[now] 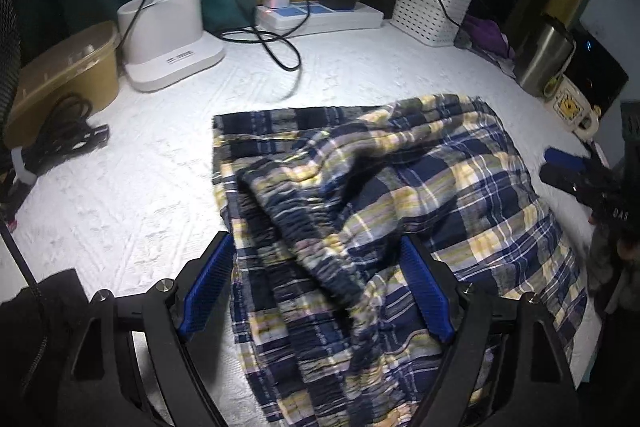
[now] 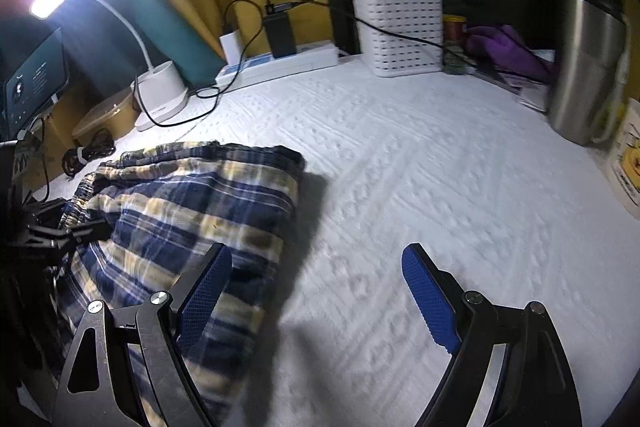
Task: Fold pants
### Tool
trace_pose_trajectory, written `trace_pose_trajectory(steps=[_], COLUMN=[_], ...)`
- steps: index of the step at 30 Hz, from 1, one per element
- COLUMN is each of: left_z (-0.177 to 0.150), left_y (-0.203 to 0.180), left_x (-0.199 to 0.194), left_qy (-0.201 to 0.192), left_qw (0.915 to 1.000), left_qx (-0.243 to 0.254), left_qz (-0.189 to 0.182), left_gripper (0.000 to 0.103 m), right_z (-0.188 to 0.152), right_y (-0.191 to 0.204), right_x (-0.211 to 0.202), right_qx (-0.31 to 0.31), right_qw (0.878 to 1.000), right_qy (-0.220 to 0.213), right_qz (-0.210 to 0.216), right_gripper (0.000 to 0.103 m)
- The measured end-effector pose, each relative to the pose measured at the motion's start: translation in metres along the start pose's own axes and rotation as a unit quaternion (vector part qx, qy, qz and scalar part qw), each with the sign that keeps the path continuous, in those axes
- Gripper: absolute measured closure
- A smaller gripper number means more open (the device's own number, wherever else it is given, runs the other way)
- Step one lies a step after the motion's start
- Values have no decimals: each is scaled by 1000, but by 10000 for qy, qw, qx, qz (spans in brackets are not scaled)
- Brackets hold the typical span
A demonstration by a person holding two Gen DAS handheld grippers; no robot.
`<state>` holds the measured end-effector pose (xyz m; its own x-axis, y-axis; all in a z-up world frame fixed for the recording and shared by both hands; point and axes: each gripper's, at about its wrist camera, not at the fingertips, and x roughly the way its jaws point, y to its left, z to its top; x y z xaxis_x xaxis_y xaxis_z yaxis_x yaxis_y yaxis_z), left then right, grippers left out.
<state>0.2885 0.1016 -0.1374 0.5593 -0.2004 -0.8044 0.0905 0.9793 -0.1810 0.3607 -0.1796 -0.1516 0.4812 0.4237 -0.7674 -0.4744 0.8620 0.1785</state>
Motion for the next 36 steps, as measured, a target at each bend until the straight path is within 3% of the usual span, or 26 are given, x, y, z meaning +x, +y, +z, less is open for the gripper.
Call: trace_pose_trajectory(steps=[10, 22, 26, 31, 33, 36], left_z=[4, 8, 6, 5, 5, 5], left_y=[-8, -18, -19, -22, -24, -24], left_x=[6, 9, 10, 11, 11, 10], left_qy=[54, 43, -1, -41, -49, -56], left_qw=[9996, 9990, 9990, 9992, 9991, 9990], left_qx=[256, 431, 436, 397, 426, 430], left_qz=[-52, -68, -34, -94, -57, -105], left_gripper=[22, 43, 44, 56, 59, 67], right_z=[12, 15, 17, 18, 18, 17], right_y=[5, 20, 33, 42, 43, 50], right_x=[24, 36, 41, 46, 46, 46], right_qx=[-79, -340, -504, -612, -624, -740], right_qw=[9990, 9948, 9921, 9905, 9905, 9898], right_qy=[167, 337, 383, 404, 382, 334], right_qz=[411, 895, 1086, 1166, 1162, 1171], right_gripper=[16, 16, 27, 37, 52, 68])
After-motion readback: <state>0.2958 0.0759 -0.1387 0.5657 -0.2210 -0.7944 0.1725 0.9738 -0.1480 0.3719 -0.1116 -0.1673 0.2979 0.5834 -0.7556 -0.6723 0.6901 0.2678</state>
